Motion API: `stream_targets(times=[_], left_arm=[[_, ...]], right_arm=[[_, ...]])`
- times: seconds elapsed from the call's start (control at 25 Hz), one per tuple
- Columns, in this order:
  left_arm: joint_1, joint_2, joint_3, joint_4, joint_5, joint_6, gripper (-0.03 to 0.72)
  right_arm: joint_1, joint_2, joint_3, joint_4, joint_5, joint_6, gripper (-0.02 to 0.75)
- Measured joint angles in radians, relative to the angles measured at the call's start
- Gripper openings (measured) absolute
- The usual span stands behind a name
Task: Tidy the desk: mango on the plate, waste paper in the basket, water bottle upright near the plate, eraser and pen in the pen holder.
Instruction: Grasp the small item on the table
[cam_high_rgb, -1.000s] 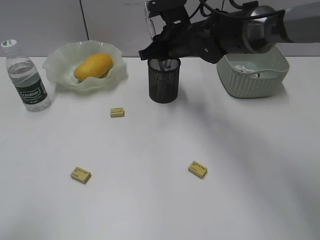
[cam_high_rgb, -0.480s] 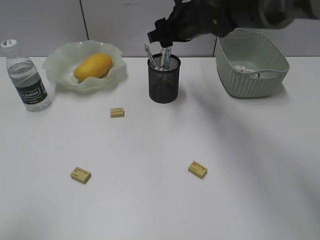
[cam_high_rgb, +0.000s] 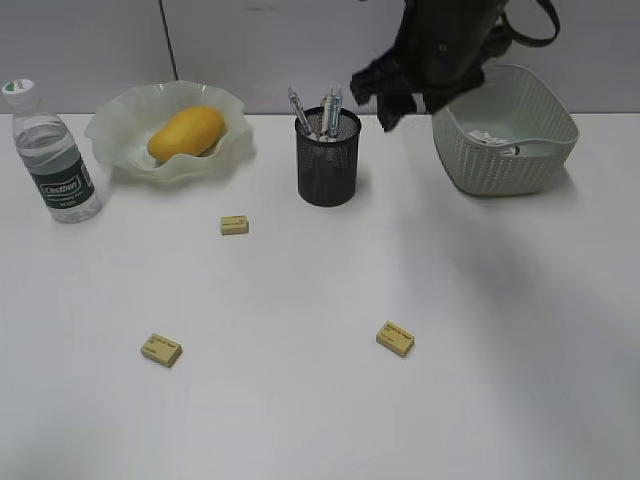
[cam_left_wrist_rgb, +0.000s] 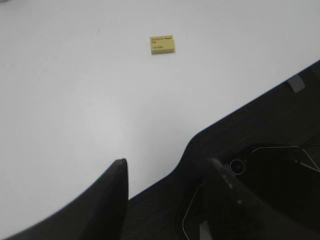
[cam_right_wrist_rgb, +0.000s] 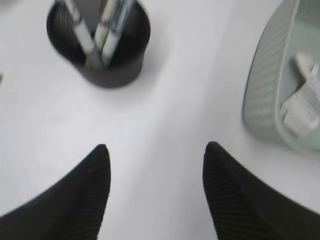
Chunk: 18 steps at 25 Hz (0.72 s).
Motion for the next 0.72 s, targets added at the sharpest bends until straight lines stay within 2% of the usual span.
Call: stream_targets(times=[0.12,0.32,0.48,0.72], left_arm=[[0.0,0.0,0.0,0.0,0.0,0.0,0.373],[0.0,0.0,0.0,0.0,0.0,0.0,0.373],[0.0,0.0,0.0,0.0,0.0,0.0,0.373],[0.0,0.0,0.0,0.0,0.0,0.0,0.373]], right_arm=[[0.001,0.0,0.001,0.057,0.167,-0.077,0.461],[0.001,0.0,0.001,0.073,0.332,-0.172,0.456],[0.001,0.0,0.001,0.108,0.355,-0.182,0.444],[0.002,-0.085,0.058,0.235,0.356,-0.207,0.439]])
